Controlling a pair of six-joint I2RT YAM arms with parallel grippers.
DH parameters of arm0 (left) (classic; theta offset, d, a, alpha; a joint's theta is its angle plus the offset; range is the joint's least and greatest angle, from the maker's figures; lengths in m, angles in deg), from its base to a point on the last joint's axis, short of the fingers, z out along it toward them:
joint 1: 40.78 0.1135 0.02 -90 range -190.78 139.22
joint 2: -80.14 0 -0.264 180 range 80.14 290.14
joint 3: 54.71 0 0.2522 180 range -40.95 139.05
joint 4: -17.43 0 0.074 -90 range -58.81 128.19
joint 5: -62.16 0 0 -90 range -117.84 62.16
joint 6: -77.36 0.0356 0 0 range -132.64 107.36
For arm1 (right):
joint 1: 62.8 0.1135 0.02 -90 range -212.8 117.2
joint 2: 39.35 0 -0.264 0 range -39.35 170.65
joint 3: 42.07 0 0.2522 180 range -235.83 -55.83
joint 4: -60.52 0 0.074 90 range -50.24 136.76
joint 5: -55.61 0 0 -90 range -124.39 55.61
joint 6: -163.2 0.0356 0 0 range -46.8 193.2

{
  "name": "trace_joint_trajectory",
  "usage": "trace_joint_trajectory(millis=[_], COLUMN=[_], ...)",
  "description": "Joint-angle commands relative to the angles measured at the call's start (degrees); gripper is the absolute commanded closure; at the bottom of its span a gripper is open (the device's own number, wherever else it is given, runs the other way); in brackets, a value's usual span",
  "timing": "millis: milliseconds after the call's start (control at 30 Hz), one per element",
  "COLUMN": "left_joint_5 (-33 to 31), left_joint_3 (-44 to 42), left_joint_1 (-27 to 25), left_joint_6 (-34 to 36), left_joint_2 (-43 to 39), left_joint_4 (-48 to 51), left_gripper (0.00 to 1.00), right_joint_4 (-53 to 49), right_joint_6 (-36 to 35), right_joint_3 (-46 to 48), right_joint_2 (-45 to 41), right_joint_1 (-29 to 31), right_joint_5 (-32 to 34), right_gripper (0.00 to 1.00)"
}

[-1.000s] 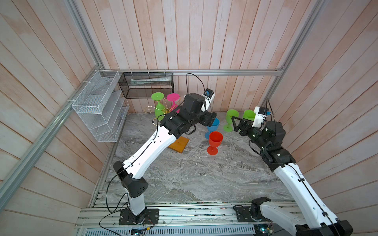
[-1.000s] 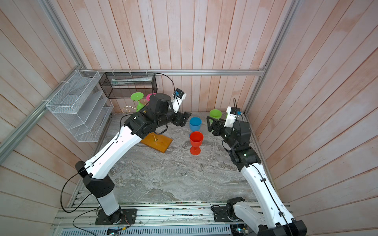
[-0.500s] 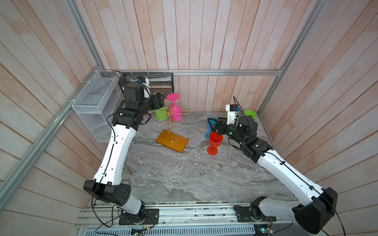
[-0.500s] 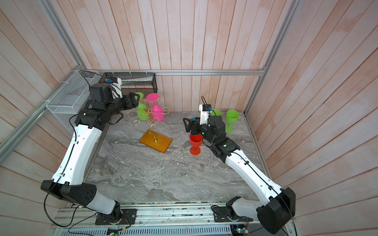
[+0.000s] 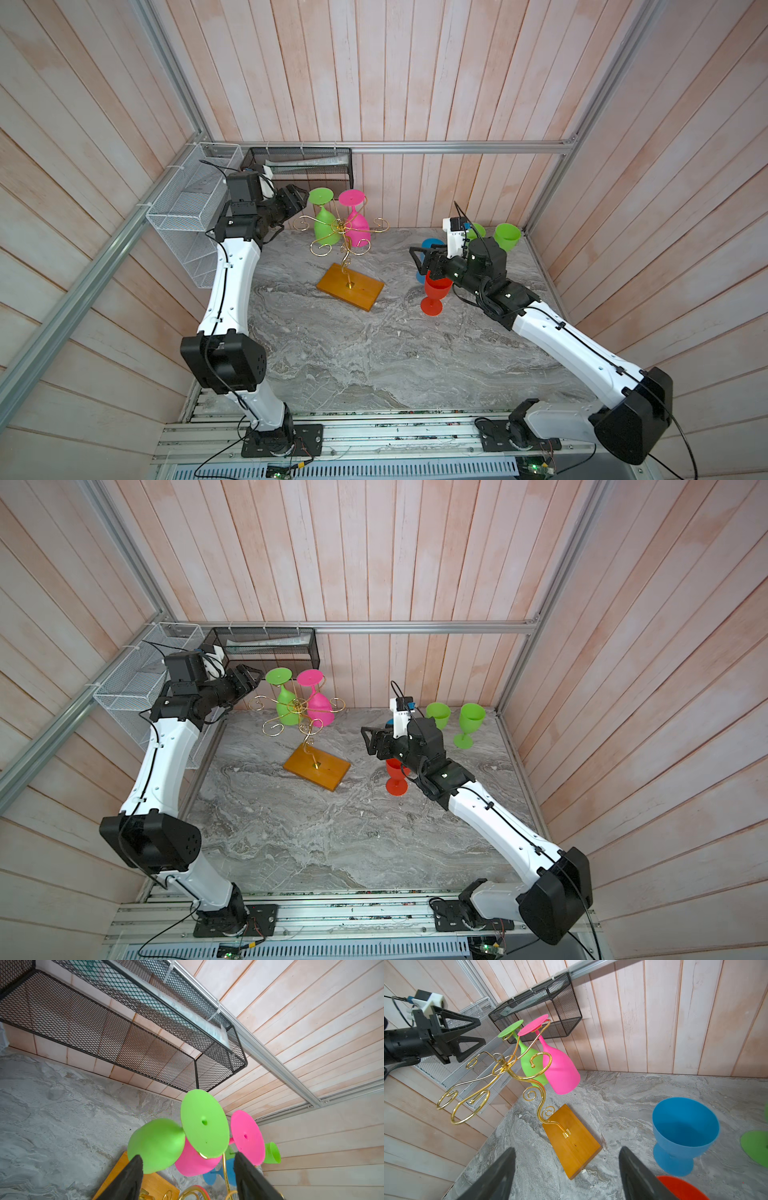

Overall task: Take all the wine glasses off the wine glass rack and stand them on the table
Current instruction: 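Close the left gripper on the green glass foot on the rack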

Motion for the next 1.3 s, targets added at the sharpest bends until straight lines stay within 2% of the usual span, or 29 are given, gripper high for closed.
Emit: trace_joint_trajectory(millis=[0, 267, 500, 833, 1267], left_joint_5=[3.7, 7.2, 10.1, 9.4, 11.4], left_joint_3=[4.8, 16.5, 21.3, 21.5, 18.9], left_joint_1=[0.3, 0.5, 0.6, 0.5, 0.1], left_joint_6=[0.3, 3.6, 4.7, 6.0, 4.4], left_joint_2=[3.0, 11.3, 15.5, 16.2, 15.4], left_joint_4=[-1.1, 4.1, 6.6, 8.5, 6.0], left_gripper=[0.32, 0.4, 0.43, 0.44, 0.61], right_joint_4=[1.5, 1.3, 0.9, 0.6, 0.4], right_joint_6=[-0.8, -1.4, -1.9, -2.2, -2.2], right_joint_3=[-1.0, -1.2, -1.4, -2.0, -2.3], right_joint_2=[0.7, 1.7, 2.0, 2.6, 2.7], right_joint_1=[0.3, 0.3, 0.3, 0.3, 0.4], right_joint_5=[0.8, 1.3, 2.1, 2.2, 2.2], right_gripper=[0.22, 0.22, 0.23, 0.24, 0.24])
